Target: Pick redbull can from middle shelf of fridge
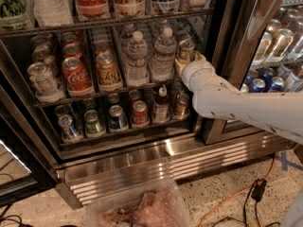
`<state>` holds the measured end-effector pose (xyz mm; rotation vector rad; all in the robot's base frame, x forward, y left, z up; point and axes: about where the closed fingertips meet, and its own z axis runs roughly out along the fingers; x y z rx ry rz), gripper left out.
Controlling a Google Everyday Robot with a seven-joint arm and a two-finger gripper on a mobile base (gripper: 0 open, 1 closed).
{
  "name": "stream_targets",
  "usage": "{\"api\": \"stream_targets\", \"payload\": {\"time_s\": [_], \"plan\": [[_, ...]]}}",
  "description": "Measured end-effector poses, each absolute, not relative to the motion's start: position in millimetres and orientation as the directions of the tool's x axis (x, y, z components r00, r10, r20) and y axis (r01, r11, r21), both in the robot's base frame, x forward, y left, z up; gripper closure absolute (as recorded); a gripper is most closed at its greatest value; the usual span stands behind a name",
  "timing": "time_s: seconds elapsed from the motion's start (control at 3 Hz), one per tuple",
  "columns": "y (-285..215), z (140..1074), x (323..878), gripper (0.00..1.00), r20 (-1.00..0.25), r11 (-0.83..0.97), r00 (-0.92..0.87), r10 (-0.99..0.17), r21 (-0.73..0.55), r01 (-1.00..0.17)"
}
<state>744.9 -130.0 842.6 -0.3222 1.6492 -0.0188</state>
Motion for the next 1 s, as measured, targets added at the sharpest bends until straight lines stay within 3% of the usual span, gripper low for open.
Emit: {"api": "stream_targets", "payload": {"time_s": [0.33,1.0], "plan": [[-128.9,844.6,741.6,0.99,-0.973,0.957,-0.06,-0.225,-0.208,-0.204],[-128.8,909.6,708.7,1.0,-0.966,0.945,0.103,-0.236,-0.253,-0.21]]}}
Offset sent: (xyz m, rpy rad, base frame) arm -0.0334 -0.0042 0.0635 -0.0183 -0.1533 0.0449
